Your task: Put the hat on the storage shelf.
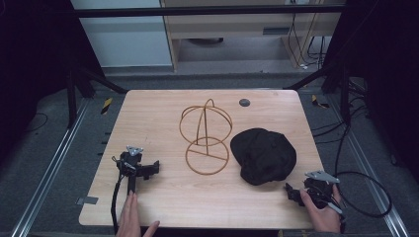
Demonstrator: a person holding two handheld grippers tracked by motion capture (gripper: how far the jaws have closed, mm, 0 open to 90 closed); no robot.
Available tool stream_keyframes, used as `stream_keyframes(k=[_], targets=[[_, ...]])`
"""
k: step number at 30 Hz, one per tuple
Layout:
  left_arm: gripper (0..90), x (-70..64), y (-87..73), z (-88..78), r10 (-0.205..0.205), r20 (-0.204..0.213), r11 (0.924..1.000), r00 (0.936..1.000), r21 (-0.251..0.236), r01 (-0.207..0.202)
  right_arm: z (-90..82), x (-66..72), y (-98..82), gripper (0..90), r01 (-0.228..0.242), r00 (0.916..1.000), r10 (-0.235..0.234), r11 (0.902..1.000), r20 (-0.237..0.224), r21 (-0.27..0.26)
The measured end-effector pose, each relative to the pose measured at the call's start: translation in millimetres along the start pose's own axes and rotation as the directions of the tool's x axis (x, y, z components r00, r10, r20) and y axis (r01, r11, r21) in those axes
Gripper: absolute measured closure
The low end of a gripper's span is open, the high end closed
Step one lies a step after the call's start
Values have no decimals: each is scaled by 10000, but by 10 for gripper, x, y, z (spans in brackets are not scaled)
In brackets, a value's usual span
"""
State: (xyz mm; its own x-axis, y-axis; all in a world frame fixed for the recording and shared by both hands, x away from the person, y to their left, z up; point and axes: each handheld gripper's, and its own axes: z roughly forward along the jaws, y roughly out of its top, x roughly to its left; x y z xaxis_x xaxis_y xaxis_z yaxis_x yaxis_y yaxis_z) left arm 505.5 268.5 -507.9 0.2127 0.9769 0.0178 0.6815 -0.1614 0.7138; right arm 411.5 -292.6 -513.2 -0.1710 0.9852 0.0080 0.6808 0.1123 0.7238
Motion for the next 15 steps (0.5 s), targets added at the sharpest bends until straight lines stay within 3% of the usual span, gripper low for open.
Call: stream_keyframes(k=[7,10,13,15], targets=[[0,-4,2,1,-35,-26,10000,10000,2,35,24,-2,21,8,14,10000,-14,10000,-50,15],[0,-16,2,0,-108,-115,9999,9999,15,108,4,-9,34,62,-28,10000,28,10000,-36,73],[0,-19,1,-1,-132,-142,9999,9998,15,133,-61,-18,48,69,-93,9991,110,9991,-407,422],[0,-18,1,-1,-138,-136,9999,9998,15,139,-125,-6,62,69,48,9992,-22,9979,-390,647]])
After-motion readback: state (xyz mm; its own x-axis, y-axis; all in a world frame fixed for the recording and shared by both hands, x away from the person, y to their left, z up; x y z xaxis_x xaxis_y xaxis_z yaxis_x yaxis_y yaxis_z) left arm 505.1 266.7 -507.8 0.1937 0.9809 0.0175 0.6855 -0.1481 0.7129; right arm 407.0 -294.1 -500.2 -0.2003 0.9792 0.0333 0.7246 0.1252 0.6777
